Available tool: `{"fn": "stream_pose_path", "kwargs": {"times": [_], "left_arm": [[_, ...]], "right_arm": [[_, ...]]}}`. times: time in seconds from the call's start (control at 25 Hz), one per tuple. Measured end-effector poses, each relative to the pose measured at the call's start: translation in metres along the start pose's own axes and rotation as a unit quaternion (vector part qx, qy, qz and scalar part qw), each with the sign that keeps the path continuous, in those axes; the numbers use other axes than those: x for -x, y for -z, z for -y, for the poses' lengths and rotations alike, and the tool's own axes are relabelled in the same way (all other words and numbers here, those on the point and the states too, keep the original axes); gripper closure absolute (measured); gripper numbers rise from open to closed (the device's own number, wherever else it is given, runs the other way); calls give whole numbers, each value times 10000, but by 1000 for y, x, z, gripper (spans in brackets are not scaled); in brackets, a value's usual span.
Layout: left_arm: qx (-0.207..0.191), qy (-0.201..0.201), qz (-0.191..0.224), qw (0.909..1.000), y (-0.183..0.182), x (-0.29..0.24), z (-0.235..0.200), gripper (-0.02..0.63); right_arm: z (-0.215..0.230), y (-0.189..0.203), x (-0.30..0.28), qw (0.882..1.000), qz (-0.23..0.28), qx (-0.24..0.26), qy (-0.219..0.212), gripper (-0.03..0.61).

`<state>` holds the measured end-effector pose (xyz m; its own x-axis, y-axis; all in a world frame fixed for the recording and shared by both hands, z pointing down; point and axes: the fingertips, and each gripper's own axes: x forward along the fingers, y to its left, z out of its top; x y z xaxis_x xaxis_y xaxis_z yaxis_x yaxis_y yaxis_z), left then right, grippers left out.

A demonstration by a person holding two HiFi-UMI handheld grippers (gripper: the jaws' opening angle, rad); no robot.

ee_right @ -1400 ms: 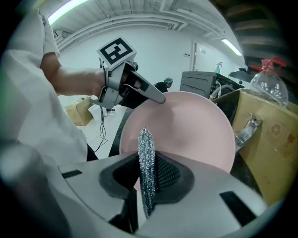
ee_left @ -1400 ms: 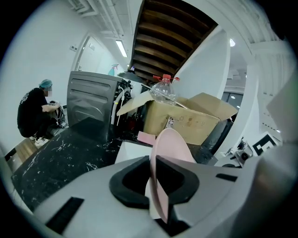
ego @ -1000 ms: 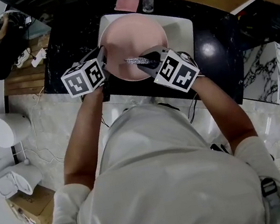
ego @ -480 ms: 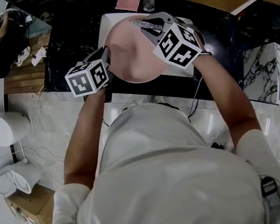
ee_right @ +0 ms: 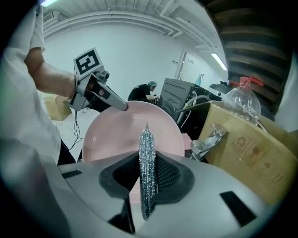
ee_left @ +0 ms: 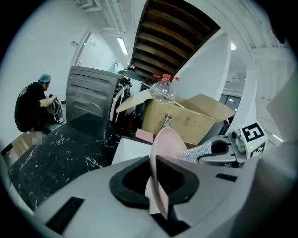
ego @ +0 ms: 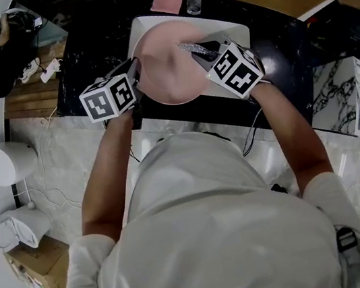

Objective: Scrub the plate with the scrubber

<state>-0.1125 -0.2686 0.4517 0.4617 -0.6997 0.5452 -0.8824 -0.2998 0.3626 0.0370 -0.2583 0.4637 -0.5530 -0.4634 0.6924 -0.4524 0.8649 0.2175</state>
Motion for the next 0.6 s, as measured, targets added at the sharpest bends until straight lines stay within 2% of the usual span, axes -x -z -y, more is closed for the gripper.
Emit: {"fn": "stream_pose_path", "kwargs": {"times": [0.28, 0.6], "left_arm": [[16, 6, 41, 10000, -3, -6, -1, 581], [188, 73, 64, 9998, -2, -10, -1, 577]], "right_arm": [[-45, 12, -2, 9965, 69, -675, -478, 500], [-109, -3, -7, 9905, 177, -762, -1128, 500]]}}
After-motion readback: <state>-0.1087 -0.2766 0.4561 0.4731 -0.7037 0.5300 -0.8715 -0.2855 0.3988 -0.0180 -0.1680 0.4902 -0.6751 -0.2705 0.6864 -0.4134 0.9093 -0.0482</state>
